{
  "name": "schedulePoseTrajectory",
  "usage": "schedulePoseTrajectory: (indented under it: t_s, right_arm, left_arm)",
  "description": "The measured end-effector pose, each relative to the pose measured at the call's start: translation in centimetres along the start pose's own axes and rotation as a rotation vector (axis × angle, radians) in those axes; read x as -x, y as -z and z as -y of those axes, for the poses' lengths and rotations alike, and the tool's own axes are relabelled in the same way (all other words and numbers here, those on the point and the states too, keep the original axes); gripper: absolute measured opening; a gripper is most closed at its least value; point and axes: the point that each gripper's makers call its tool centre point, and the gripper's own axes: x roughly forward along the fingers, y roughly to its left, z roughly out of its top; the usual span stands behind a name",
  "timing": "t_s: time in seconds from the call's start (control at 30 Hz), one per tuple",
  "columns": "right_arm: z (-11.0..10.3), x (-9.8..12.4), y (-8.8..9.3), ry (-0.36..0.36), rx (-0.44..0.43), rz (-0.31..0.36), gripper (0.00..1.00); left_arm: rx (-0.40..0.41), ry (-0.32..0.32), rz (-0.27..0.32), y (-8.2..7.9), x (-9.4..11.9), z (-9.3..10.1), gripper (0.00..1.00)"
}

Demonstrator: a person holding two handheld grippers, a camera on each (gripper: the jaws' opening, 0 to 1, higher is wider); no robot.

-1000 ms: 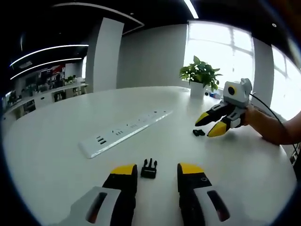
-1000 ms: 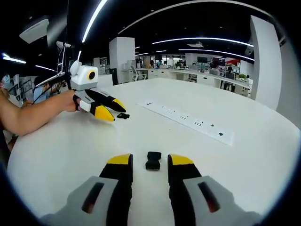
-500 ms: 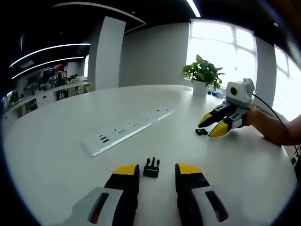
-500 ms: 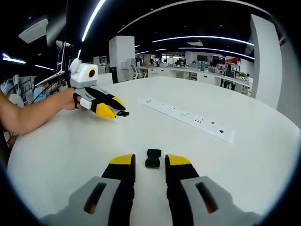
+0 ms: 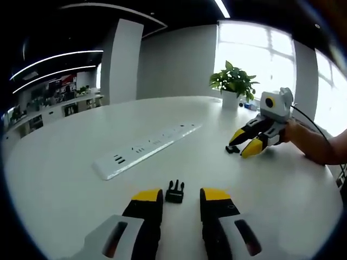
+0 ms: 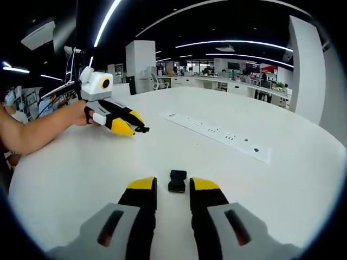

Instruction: Snap the two parts of the plastic buckle together until the buckle closes and remains connected.

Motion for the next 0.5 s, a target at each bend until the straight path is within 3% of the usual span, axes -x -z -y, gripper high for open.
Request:
schedulePoseTrajectory:
  t_s: [0.5]
  right_arm:
    - [-0.04,-0.11,0.04,0.008,0.004,-0.003,0.22]
  left_arm:
    - [-0.042,-0.016,0.000,-0.03,-0.24,-0.08,0.23]
